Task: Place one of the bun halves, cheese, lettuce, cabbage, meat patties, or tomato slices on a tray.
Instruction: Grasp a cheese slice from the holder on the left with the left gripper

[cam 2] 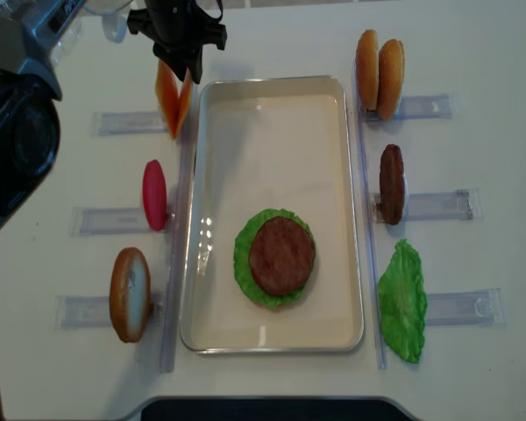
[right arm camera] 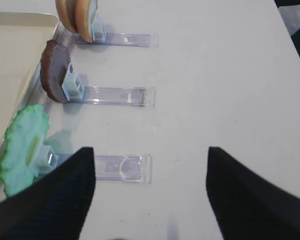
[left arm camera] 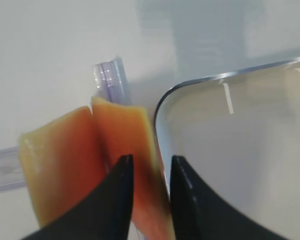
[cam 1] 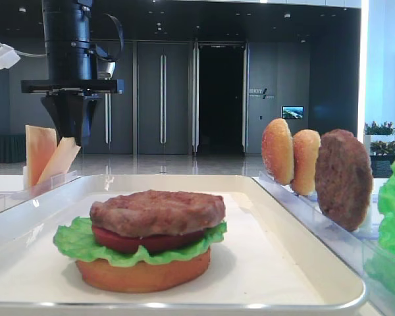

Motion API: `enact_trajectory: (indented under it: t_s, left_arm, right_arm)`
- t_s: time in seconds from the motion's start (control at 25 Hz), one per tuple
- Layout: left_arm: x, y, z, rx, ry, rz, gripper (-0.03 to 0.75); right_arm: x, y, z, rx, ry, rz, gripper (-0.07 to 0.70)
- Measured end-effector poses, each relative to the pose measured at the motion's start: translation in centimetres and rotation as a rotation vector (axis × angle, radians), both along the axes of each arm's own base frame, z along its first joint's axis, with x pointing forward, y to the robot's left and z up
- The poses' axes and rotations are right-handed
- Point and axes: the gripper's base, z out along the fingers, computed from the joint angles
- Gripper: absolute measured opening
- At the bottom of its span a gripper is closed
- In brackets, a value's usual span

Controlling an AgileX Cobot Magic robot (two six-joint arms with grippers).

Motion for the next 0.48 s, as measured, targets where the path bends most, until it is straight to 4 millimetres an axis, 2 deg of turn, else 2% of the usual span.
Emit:
enact_trajectory:
  t_s: [0.24, 0.48]
  left_arm:
    - [0.0, 0.0, 0.0, 0.004, 0.0, -0.02, 0.046]
    - [0.0, 0.0, 0.0, 0.005, 0.001, -0.022, 0.03]
  right_arm:
    - [0.0, 0.0, 0.0, 0.0, 0.0, 0.0, 0.482]
    - [0.0, 0.0, 0.0, 0.0, 0.0, 0.0, 0.482]
